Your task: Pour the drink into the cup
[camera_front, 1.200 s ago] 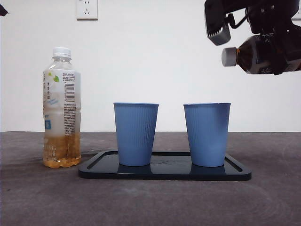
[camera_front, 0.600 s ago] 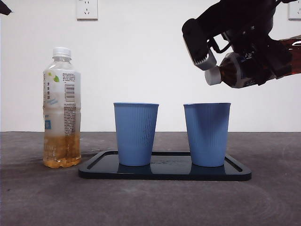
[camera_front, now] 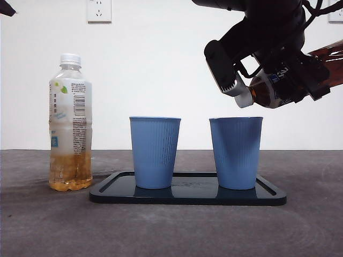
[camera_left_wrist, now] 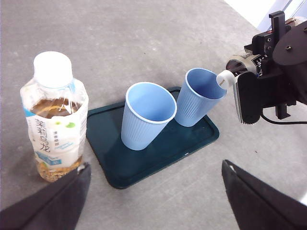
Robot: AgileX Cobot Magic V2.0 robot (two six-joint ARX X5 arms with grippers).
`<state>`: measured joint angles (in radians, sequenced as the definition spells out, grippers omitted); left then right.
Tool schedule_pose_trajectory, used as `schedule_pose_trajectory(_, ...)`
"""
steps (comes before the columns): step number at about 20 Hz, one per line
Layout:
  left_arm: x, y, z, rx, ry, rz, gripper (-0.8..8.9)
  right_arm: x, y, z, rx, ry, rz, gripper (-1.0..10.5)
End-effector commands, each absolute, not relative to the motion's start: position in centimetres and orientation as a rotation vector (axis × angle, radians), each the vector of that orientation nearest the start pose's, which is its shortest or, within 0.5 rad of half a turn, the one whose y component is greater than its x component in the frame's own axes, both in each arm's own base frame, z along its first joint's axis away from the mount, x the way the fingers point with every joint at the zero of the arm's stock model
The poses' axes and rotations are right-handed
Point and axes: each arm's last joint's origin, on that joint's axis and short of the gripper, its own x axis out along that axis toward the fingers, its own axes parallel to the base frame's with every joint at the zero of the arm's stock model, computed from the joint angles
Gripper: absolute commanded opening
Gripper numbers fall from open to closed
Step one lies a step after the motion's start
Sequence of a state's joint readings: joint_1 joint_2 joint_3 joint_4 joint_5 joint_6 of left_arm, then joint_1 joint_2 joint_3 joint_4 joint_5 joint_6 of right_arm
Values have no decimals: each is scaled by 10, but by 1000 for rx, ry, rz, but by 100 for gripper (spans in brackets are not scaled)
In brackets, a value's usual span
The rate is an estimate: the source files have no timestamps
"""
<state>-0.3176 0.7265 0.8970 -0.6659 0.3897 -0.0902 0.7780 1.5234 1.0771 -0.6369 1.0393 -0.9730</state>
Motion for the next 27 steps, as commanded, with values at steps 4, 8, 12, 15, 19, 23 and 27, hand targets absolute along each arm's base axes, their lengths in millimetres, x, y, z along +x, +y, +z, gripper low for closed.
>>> schedule_pose_trajectory(4,127,-55,339,-89,518,-684,436,230,194,252,-1803,754,49,220)
schedule_pose_trajectory(8,126,-55,339,-88,524,-689,436,229,195,252,-1803,752,49,220)
schedule_pose_trajectory(12,126,-55,339,-88,523,-688,436,229,194,254,-1741,742,-8,220)
schedule_pose_trajectory(15,126,-55,339,-88,523,-688,436,225,190,264,-1584,703,-65,220)
schedule_pose_trajectory(19,124,-55,336,-88,558,-685,436,208,168,292,-1242,666,-30,220)
schedule_pose_trajectory(23,124,-55,336,-89,560,-684,436,186,136,320,-763,661,91,220)
schedule_pose_trajectory(27,124,-55,336,-89,559,-684,436,176,113,336,-481,572,129,202)
